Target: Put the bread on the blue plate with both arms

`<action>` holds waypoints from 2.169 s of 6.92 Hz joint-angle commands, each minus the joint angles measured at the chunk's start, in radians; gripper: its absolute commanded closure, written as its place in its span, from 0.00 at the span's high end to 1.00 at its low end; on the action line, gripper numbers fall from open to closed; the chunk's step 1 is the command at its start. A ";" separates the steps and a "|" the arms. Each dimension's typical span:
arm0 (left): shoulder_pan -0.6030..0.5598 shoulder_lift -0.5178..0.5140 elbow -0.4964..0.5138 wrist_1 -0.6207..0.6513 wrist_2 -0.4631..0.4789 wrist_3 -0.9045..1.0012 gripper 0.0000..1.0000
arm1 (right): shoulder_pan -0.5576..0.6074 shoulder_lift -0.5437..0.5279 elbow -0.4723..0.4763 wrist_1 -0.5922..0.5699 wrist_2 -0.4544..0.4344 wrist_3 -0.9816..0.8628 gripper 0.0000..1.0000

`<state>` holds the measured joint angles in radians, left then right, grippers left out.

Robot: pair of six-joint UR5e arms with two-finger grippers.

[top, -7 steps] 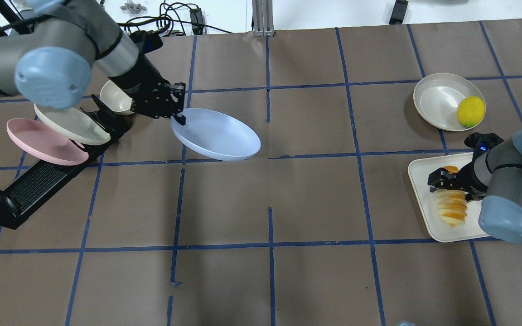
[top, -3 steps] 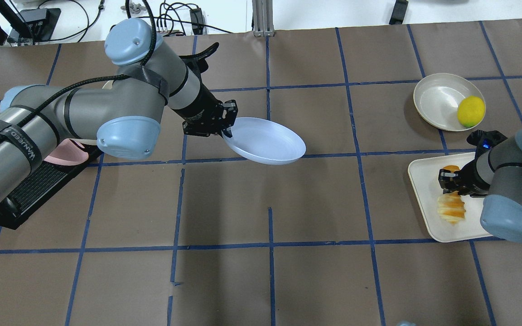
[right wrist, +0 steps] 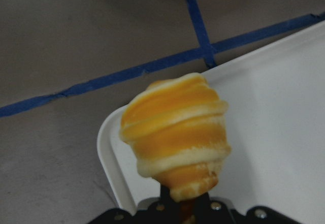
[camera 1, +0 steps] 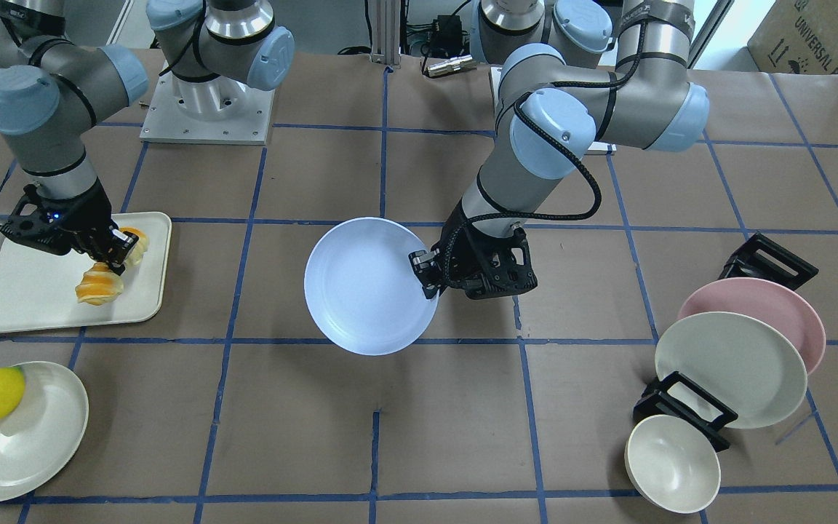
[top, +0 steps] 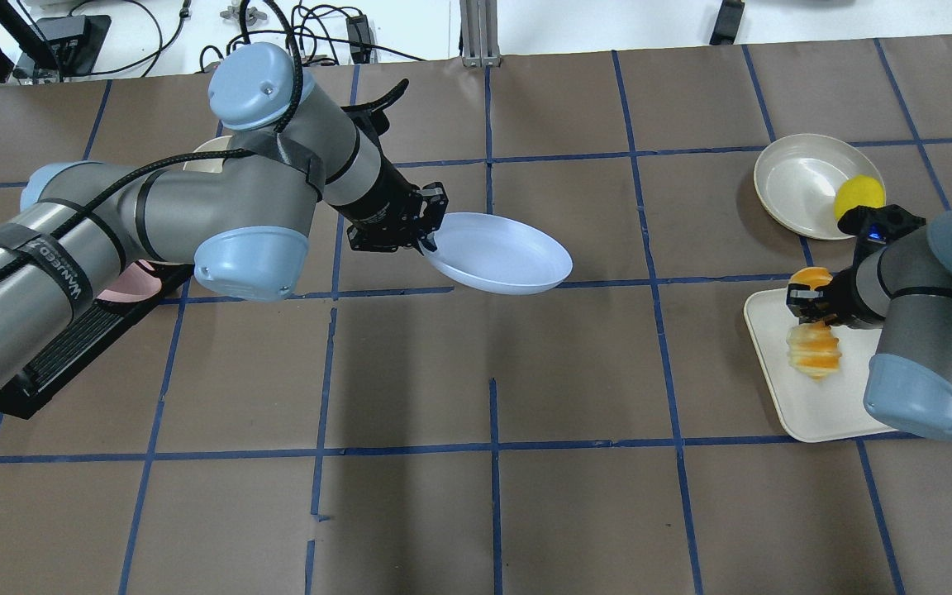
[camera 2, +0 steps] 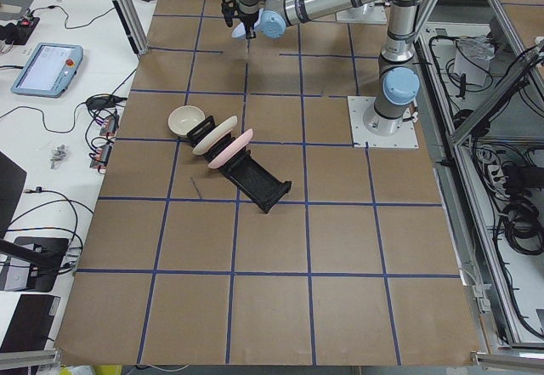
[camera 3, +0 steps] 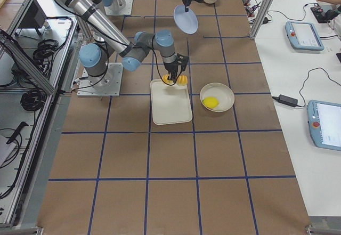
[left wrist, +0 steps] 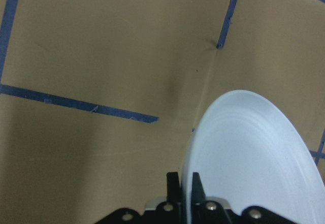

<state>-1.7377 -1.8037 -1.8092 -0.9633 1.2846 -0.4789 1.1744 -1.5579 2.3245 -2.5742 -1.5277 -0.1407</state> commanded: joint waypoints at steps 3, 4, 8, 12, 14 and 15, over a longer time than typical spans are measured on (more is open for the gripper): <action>0.045 -0.020 0.005 -0.006 0.050 0.240 1.00 | 0.201 -0.025 -0.085 0.008 -0.005 0.054 0.09; 0.099 -0.007 0.013 -0.050 0.051 0.413 1.00 | 0.279 -0.022 -0.085 0.003 0.000 0.163 0.09; 0.277 0.136 0.036 -0.363 0.242 0.629 1.00 | 0.656 0.187 -0.281 -0.006 -0.047 0.488 0.09; 0.319 0.320 0.154 -0.679 0.308 0.642 1.00 | 0.837 0.435 -0.499 -0.003 -0.126 0.612 0.11; 0.337 0.343 0.154 -0.677 0.297 0.645 1.00 | 0.837 0.429 -0.482 0.002 -0.140 0.599 0.15; 0.374 0.340 0.165 -0.674 0.295 0.649 1.00 | 0.835 0.429 -0.466 0.003 -0.134 0.598 0.15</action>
<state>-1.3967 -1.4677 -1.6554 -1.6366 1.5846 0.1655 2.0097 -1.1302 1.8449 -2.5732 -1.6651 0.4592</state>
